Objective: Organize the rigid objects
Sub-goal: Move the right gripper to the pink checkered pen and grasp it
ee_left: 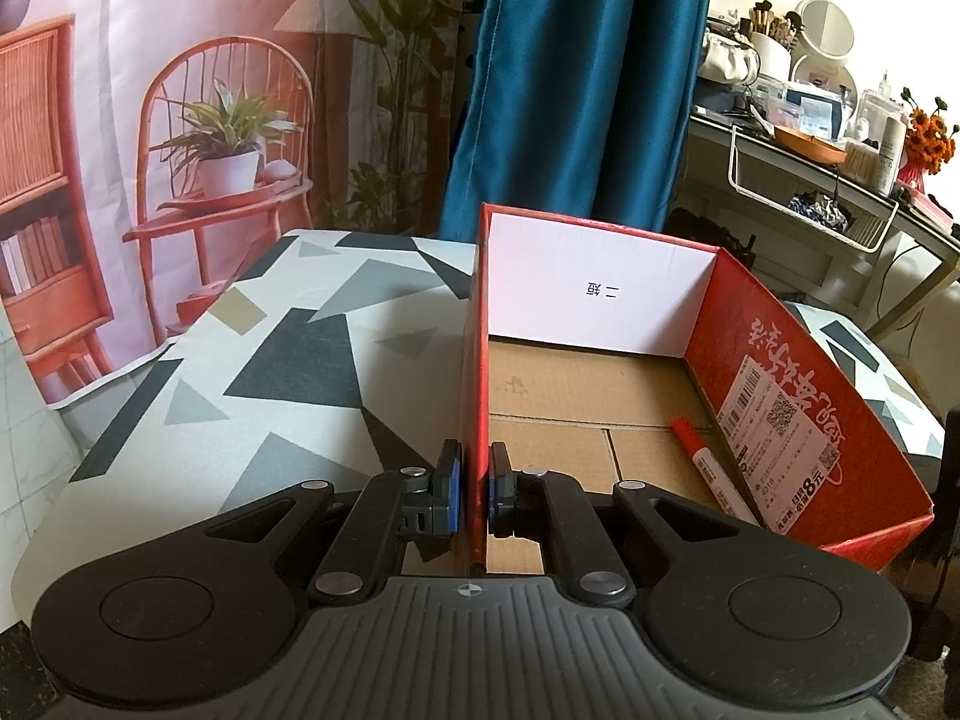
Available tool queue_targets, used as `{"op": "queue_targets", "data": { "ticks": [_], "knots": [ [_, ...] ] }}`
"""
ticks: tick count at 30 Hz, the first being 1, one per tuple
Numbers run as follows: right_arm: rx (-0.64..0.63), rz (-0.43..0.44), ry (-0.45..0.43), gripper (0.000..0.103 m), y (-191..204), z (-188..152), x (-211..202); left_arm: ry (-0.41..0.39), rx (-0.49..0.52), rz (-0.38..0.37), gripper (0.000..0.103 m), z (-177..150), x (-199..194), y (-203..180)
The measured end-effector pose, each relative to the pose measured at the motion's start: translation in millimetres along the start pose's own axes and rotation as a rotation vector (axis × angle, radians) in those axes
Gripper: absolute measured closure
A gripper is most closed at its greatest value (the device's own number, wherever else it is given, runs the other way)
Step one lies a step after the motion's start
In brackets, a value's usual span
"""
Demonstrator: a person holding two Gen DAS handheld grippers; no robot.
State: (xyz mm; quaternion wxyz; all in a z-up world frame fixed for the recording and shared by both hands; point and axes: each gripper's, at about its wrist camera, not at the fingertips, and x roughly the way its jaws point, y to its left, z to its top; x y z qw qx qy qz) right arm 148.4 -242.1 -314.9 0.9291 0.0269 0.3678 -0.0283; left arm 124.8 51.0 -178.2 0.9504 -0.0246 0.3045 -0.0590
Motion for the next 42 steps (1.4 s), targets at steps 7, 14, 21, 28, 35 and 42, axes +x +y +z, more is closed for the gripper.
{"op": "queue_targets", "data": {
  "ticks": [7,14,21,28,35,42],
  "knots": [
    [0.034,0.011,0.008,0.070,-3.6,-3.8,-3.8,-0.001,0.000,0.001,0.094,-0.1,-0.2,0.3],
    [-0.053,0.032,-0.002,0.084,9.5,-7.5,-6.3,-0.001,-0.001,0.002,0.094,0.0,-0.4,0.0],
    [-0.092,0.060,-0.003,0.087,15.1,-6.9,-6.4,-0.002,0.000,0.003,0.094,-0.1,-0.5,0.2],
    [-0.048,0.100,0.005,0.086,6.9,-5.6,-4.6,-0.002,0.002,0.007,0.094,-1.1,-1.0,0.6],
    [-0.039,0.103,0.004,0.087,5.6,-6.5,-4.5,-0.003,0.006,0.015,0.094,-1.1,-1.1,-0.8],
    [-0.029,0.108,0.005,0.087,4.7,-6.6,-4.2,-0.027,0.010,0.018,0.094,-0.8,-5.3,-2.1]
  ]
}}
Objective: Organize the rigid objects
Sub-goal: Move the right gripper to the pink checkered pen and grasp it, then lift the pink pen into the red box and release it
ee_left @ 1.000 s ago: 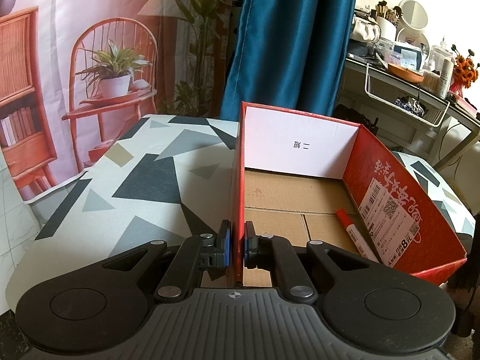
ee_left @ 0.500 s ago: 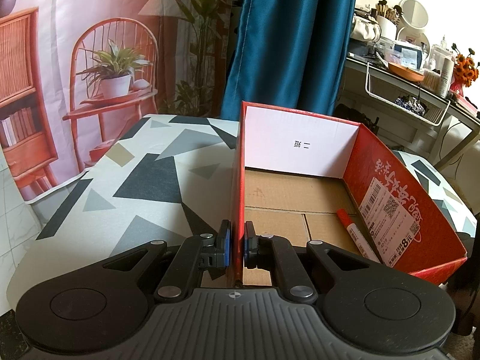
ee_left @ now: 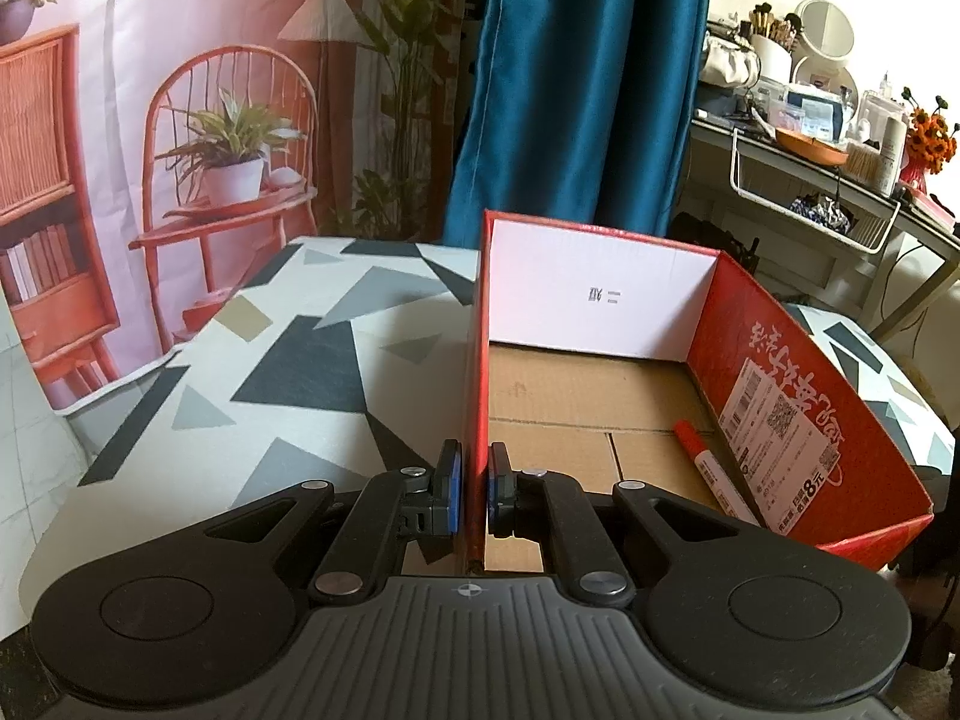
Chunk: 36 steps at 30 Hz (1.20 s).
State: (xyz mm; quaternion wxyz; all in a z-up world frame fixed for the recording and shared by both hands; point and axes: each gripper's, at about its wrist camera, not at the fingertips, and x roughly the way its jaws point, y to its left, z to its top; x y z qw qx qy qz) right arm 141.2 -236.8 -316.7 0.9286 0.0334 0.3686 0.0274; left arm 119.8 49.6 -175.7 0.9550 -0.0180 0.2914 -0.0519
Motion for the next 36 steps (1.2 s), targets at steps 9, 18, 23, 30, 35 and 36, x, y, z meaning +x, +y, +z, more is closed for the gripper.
{"op": "queue_targets", "data": {
  "ticks": [9,18,23,30,35,36],
  "knots": [
    [-0.004,-0.004,0.000,0.087,0.3,0.3,-0.3,-0.015,0.012,0.002,0.095,0.3,-2.3,-2.5],
    [-0.005,-0.005,0.000,0.087,1.4,0.1,0.1,-0.002,0.013,0.001,0.095,-0.1,-1.0,-1.1],
    [-0.006,-0.003,0.001,0.087,1.4,0.0,0.2,0.008,0.018,0.004,0.095,-1.1,0.3,-1.4],
    [-0.016,-0.017,0.005,0.088,3.6,1.2,0.0,0.005,0.050,0.017,0.095,-4.5,0.2,-5.2],
    [-0.038,-0.045,-0.012,0.089,13.0,-0.6,-5.2,0.003,0.036,0.007,0.095,-4.1,-0.9,-2.9],
    [-0.022,-0.039,-0.012,0.089,11.6,0.8,-6.4,0.000,0.038,0.008,0.095,-4.4,-0.9,-3.3]
  ]
}}
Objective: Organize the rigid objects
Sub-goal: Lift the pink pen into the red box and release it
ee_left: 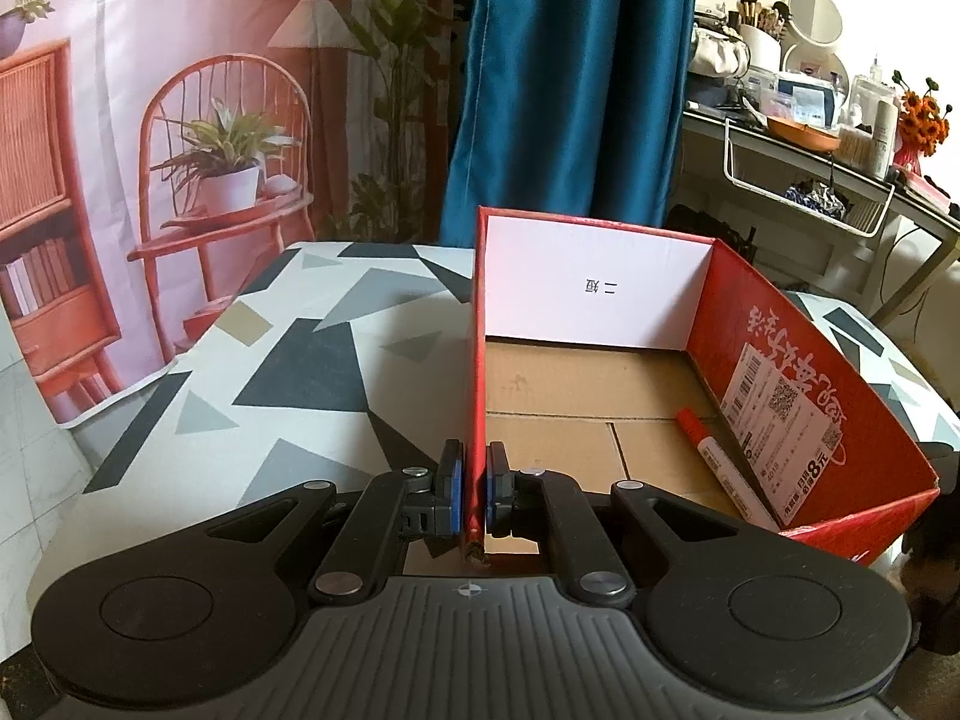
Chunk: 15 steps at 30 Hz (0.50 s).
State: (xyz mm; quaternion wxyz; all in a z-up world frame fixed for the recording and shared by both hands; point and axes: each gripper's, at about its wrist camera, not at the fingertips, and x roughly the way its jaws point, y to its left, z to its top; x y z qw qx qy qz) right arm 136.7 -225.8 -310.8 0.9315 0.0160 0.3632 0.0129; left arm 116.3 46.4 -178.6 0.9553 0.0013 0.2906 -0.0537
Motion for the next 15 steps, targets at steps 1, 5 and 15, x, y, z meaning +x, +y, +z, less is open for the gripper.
{"op": "queue_targets", "data": {
  "ticks": [1,5,15],
  "knots": [
    [0.010,0.001,0.001,0.089,-1.4,1.6,-0.9,-0.002,0.001,0.000,0.095,-0.2,0.3,0.1],
    [0.037,0.001,0.011,0.089,-6.5,6.6,-4.0,-0.003,-0.002,-0.001,0.095,-0.3,0.9,0.5],
    [0.210,0.038,0.026,0.089,-30.4,13.1,-8.7,-0.005,-0.010,-0.006,0.095,-0.6,0.7,1.2]
  ]
}}
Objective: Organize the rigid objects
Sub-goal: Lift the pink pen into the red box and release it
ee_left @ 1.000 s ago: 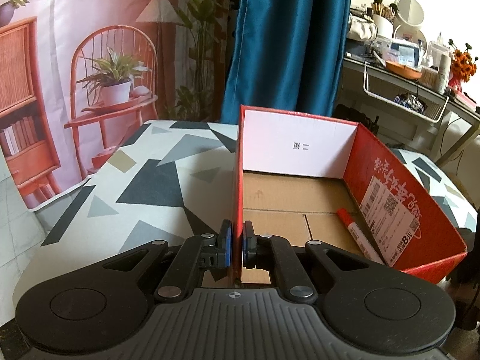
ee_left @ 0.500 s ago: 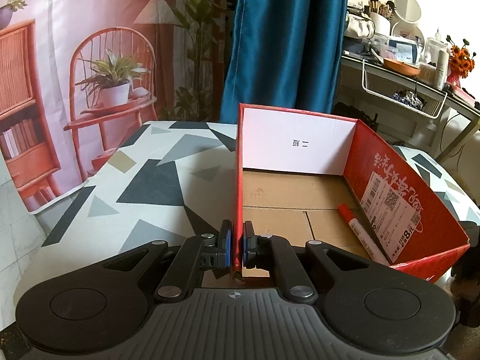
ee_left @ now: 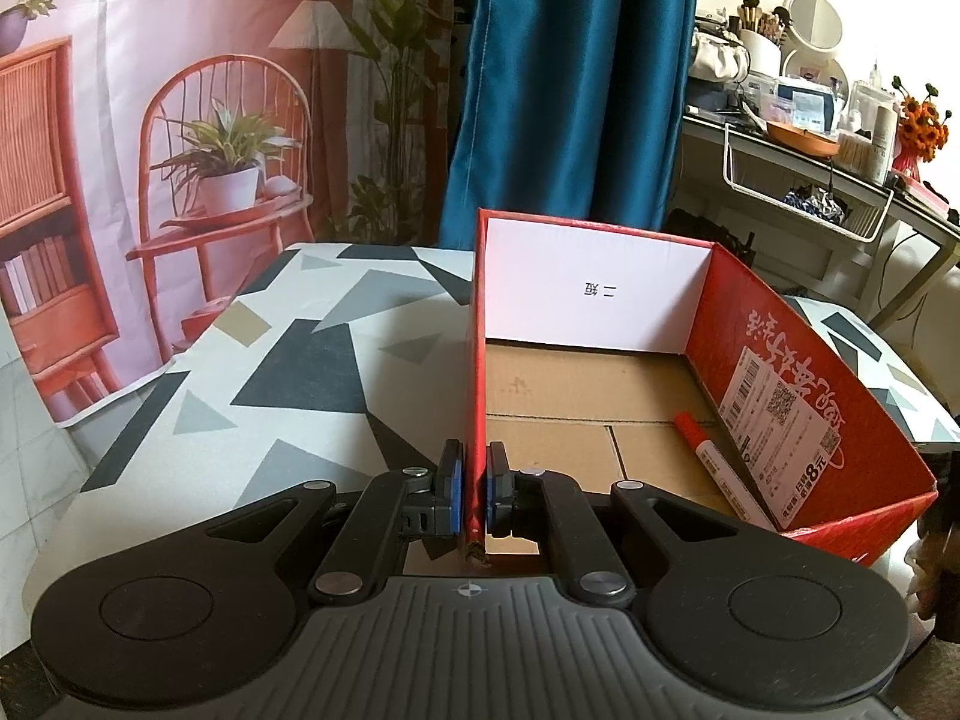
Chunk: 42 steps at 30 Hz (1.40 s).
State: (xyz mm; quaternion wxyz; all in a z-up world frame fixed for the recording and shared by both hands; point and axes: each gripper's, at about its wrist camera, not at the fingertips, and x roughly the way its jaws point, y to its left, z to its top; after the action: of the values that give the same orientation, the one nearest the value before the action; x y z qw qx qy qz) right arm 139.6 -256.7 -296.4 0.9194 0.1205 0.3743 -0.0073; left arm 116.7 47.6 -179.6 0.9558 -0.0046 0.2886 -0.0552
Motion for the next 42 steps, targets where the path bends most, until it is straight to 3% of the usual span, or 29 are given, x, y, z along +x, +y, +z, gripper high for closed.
{"op": "queue_targets", "data": {
  "ticks": [9,15,22,29,42],
  "knots": [
    [-0.028,0.021,-0.158,0.089,9.3,47.2,-38.4,0.003,-0.016,-0.009,0.094,0.0,0.7,1.7],
    [-0.125,0.100,-0.211,0.089,37.5,78.2,-54.0,0.003,-0.018,-0.009,0.094,0.0,1.1,1.7],
    [-0.290,0.199,-0.141,0.089,81.4,90.9,-34.0,0.002,-0.019,-0.010,0.094,-0.2,1.0,1.7],
    [-0.363,0.257,-0.024,0.089,104.5,90.5,-9.7,0.001,-0.022,-0.012,0.094,0.2,1.1,2.7],
    [-0.378,0.283,0.034,0.085,105.0,82.6,-0.7,-0.001,-0.032,-0.017,0.094,-0.5,1.5,4.4]
  ]
}}
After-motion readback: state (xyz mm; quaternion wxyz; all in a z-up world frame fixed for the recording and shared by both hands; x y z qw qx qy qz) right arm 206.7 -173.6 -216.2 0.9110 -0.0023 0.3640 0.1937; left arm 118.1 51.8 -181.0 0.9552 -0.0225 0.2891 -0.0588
